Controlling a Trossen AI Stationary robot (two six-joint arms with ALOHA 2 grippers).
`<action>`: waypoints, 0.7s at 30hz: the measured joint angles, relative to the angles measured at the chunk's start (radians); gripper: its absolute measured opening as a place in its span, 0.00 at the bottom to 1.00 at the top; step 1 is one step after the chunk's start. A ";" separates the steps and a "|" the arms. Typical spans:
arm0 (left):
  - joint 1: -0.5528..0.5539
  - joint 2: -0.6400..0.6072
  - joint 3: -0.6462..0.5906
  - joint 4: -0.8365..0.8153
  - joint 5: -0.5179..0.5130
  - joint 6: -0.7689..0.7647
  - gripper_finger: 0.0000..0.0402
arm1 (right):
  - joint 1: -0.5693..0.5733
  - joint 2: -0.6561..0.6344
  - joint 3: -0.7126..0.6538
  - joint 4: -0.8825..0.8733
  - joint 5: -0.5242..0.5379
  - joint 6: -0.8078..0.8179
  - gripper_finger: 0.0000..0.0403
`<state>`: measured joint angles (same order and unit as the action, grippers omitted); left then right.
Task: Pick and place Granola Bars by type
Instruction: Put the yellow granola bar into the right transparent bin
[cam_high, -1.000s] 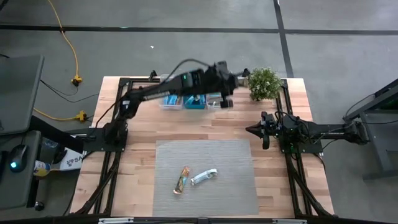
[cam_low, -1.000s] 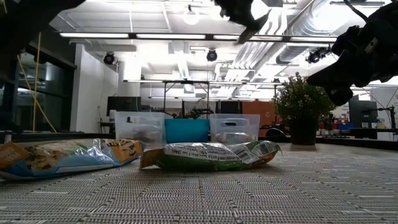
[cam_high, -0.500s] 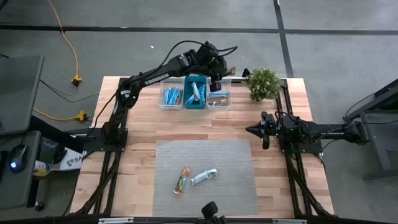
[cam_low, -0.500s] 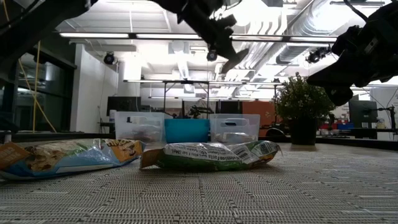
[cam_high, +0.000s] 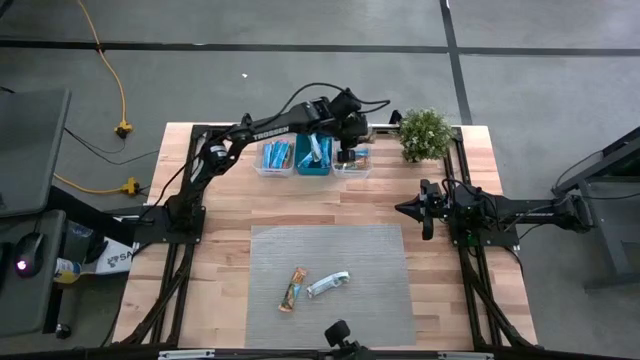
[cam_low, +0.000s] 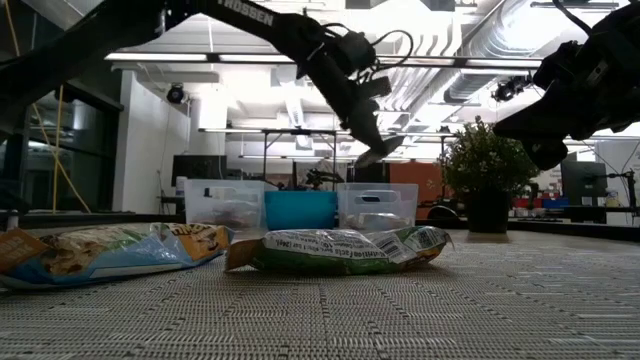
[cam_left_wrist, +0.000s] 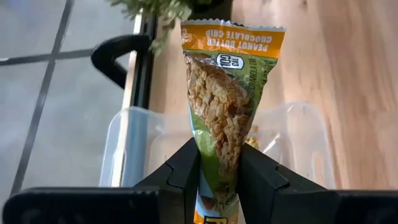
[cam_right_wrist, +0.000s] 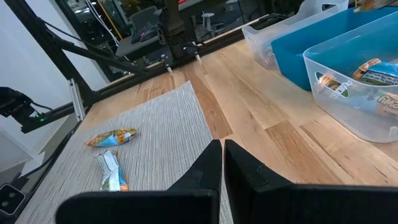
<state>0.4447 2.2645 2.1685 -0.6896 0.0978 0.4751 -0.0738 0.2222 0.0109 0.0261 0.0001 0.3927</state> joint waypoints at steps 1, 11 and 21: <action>0.001 0.000 0.000 -0.009 -0.003 -0.001 0.22 | 0.000 0.000 0.000 0.000 0.000 0.000 0.00; 0.007 0.015 0.003 -0.052 -0.028 -0.035 0.22 | 0.000 0.000 0.000 0.000 0.000 0.000 0.00; 0.007 0.060 0.003 -0.076 0.014 -0.091 0.22 | 0.000 0.000 0.000 0.000 0.000 0.000 0.00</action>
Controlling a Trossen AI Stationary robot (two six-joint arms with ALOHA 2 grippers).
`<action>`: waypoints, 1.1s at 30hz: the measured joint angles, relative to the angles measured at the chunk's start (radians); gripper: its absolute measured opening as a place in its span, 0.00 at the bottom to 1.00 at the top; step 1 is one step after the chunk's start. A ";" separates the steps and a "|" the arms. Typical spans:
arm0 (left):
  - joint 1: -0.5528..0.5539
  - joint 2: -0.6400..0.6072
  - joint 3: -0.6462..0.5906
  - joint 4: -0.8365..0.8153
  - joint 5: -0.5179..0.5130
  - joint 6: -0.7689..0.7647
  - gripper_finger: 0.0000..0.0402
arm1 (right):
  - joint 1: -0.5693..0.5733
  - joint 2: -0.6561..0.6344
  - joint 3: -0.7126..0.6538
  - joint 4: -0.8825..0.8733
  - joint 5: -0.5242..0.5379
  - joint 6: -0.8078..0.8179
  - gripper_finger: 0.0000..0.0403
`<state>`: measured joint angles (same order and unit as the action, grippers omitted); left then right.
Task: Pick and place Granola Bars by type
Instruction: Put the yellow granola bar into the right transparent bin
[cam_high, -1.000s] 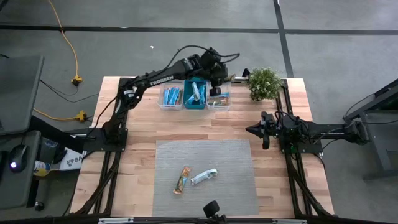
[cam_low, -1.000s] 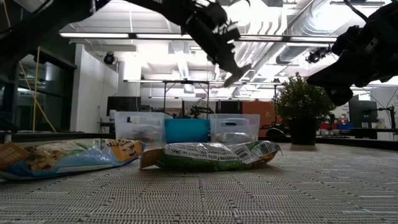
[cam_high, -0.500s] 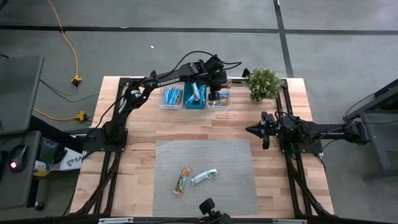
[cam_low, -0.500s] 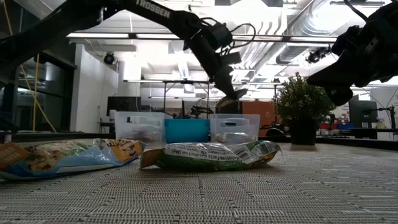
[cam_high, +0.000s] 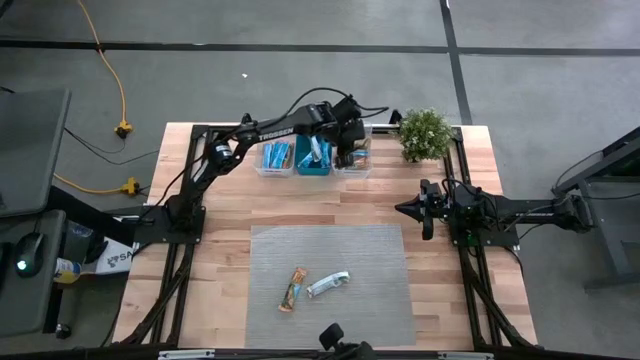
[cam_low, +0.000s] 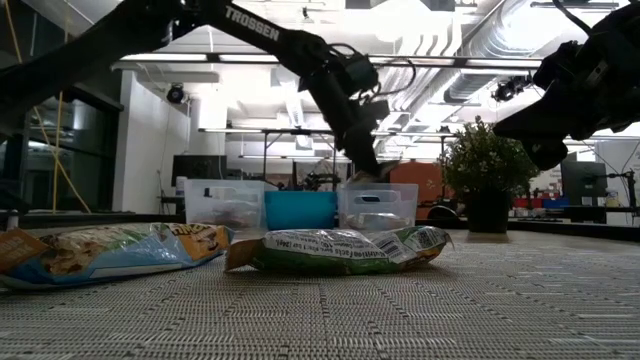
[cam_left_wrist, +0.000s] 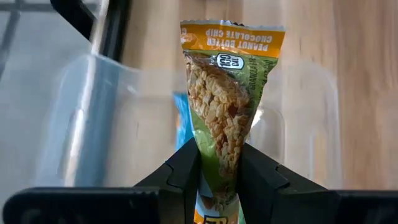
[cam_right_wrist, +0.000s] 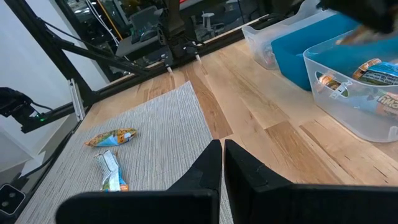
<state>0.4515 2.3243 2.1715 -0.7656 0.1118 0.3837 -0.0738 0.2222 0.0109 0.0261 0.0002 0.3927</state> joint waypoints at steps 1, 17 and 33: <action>0.000 0.005 0.000 -0.010 0.010 -0.007 0.22 | 0.000 0.000 0.000 0.000 0.000 0.000 0.00; -0.013 0.020 -0.001 0.004 0.004 -0.077 0.22 | 0.000 0.000 0.000 0.000 0.000 0.000 0.00; -0.013 0.019 -0.001 -0.061 0.009 -0.074 0.22 | 0.000 0.000 0.000 0.000 0.000 0.000 0.00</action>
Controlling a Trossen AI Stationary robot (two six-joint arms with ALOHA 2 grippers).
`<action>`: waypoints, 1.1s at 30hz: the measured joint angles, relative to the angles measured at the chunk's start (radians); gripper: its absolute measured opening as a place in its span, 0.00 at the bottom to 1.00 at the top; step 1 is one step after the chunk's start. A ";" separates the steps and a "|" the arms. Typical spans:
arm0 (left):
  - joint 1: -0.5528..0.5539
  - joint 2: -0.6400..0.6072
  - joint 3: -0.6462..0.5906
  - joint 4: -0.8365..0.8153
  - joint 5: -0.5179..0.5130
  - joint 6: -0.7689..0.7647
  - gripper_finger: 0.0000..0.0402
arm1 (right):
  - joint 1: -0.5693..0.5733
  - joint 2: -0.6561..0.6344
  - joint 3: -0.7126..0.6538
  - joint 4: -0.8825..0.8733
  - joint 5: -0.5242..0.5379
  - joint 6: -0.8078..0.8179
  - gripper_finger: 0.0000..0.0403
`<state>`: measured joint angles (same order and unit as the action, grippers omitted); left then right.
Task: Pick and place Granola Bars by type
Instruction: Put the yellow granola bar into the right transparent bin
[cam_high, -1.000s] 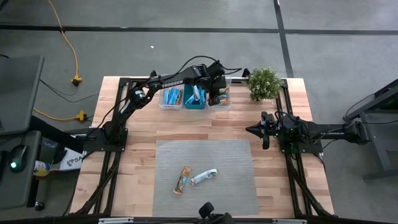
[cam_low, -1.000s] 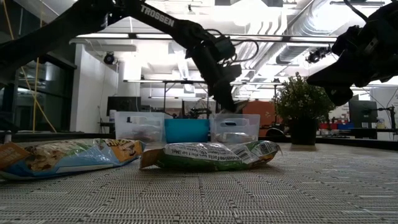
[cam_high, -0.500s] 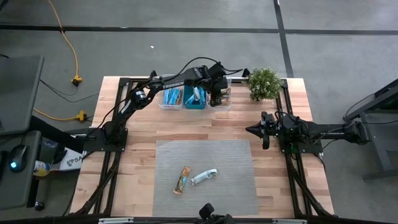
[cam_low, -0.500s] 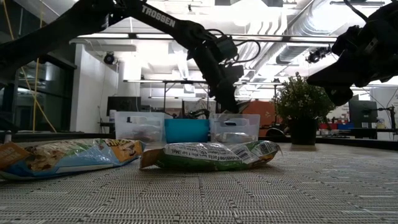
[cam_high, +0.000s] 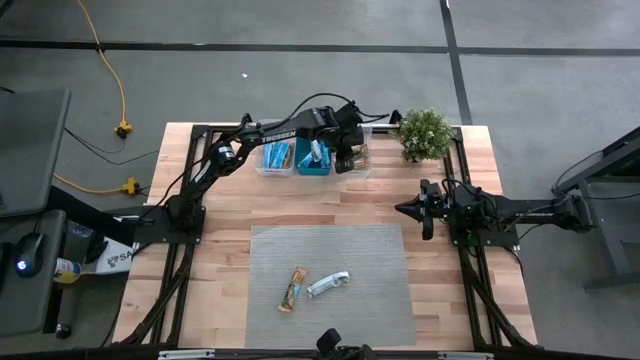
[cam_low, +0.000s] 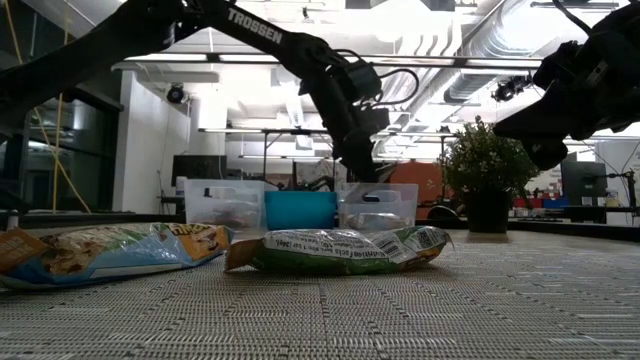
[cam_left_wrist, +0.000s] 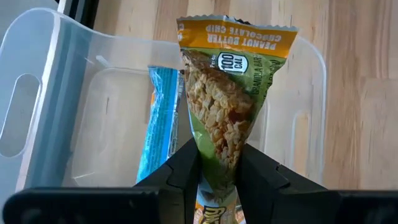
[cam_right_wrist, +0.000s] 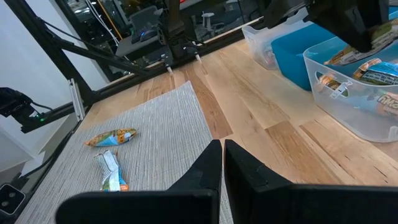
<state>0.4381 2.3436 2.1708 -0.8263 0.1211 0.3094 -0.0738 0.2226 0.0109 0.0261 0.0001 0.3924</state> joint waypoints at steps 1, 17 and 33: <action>0.000 0.000 0.000 -0.003 0.000 0.003 0.22 | 0.000 0.000 0.000 0.000 0.000 0.000 0.00; -0.016 -0.002 0.000 -0.015 -0.017 0.026 0.39 | 0.000 0.000 0.000 0.000 0.000 0.000 0.00; -0.014 -0.011 0.187 -0.190 0.038 0.002 0.52 | 0.000 0.000 0.000 0.000 0.000 0.000 0.00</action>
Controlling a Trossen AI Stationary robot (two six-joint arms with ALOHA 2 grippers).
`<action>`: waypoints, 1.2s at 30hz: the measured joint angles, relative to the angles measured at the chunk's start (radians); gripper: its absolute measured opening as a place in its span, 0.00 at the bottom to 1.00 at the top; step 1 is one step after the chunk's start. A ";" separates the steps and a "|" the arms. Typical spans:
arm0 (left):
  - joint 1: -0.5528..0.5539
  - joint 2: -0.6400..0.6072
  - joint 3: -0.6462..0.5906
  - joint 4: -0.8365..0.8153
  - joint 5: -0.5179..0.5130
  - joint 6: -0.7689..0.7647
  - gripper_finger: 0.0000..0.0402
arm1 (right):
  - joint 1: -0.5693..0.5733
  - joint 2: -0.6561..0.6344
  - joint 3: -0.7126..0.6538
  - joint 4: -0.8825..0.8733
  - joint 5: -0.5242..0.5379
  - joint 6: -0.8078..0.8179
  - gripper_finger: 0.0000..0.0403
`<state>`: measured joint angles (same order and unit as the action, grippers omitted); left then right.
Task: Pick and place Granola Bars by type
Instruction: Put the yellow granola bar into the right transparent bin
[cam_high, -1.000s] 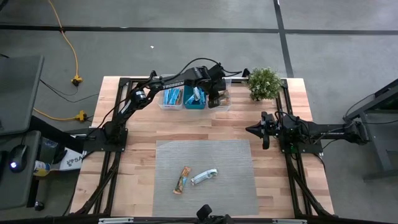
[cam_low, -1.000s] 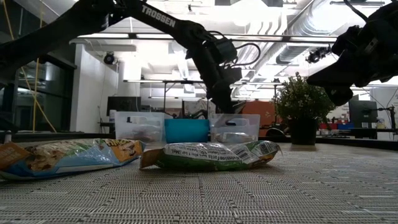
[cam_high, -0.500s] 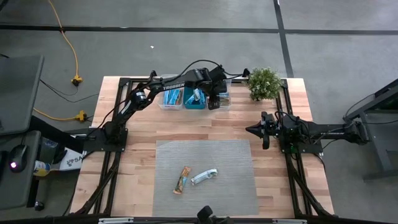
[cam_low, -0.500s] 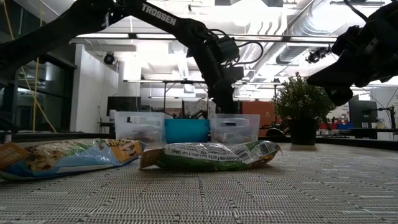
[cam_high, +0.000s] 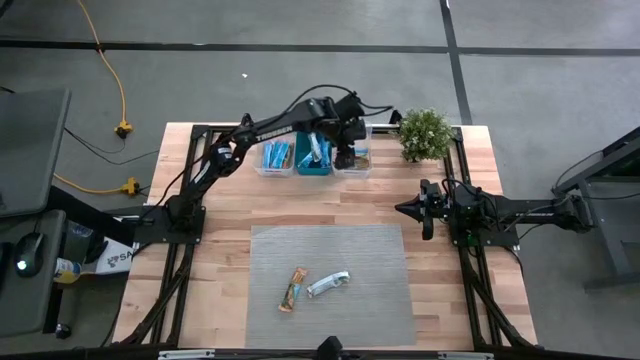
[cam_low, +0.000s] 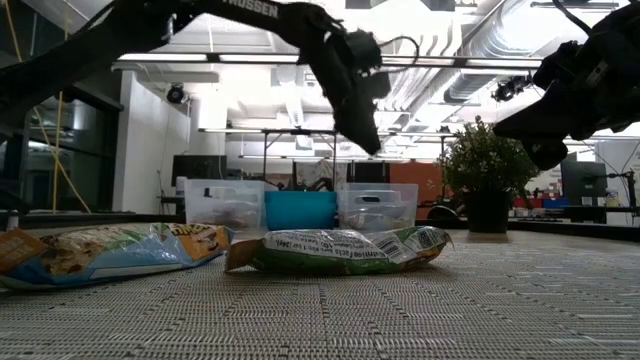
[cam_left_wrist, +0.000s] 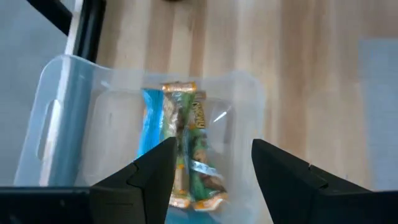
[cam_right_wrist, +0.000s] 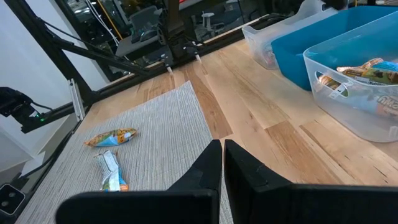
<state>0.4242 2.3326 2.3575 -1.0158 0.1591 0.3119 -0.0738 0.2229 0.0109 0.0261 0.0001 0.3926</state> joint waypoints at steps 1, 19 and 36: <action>0.000 -0.020 -0.014 0.001 0.018 -0.014 0.52 | 0.000 0.000 0.000 0.000 0.000 0.000 0.00; -0.181 -0.332 -0.020 -0.372 -0.218 -0.265 0.52 | 0.000 0.000 0.000 0.000 0.000 0.000 0.00; -0.658 -0.502 -0.037 -0.556 -0.678 -0.872 0.52 | 0.000 0.000 0.000 0.000 0.000 0.000 0.00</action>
<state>-0.2340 1.8305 2.3203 -1.5716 -0.5185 -0.5602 -0.0738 0.2226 0.0109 0.0259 -0.0002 0.3927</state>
